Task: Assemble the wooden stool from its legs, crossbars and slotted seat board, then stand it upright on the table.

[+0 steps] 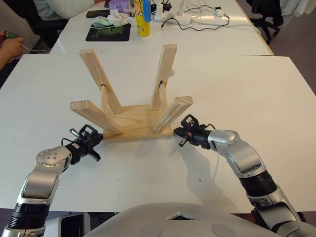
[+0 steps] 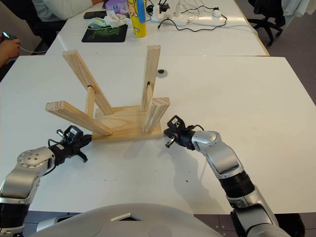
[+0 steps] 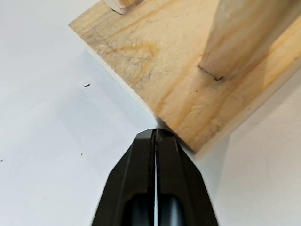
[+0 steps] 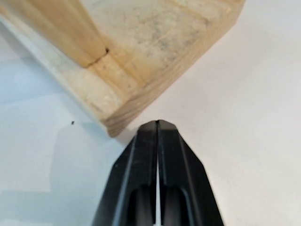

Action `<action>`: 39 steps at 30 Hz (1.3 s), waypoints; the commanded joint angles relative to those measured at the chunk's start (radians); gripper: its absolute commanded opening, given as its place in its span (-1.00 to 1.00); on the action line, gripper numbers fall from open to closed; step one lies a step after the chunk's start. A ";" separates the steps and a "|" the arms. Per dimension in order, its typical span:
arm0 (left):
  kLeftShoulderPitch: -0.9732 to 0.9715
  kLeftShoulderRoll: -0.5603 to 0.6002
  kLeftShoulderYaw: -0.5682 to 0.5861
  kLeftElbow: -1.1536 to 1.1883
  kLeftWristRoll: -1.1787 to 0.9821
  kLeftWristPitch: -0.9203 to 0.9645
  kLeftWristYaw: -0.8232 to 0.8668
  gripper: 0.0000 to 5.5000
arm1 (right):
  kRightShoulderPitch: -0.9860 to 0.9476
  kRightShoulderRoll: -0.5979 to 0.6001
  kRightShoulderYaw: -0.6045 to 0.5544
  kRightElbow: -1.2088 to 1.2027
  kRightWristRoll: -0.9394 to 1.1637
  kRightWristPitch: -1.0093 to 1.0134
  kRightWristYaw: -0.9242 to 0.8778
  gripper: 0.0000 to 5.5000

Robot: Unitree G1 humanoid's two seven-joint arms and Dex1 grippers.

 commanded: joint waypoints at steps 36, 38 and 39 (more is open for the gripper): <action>-0.277 0.012 0.102 -0.417 -0.251 0.333 -0.017 -1.00 | -0.198 -0.052 -0.289 -0.258 0.279 0.149 0.131 -1.00; -0.274 0.015 0.103 -0.411 -0.246 0.327 -0.017 -1.00 | -0.175 -0.069 -0.283 -0.236 0.266 0.129 0.137 -1.00; -0.271 0.018 0.102 -0.408 -0.243 0.324 -0.018 -1.00 | -0.161 -0.079 -0.280 -0.223 0.260 0.117 0.140 -1.00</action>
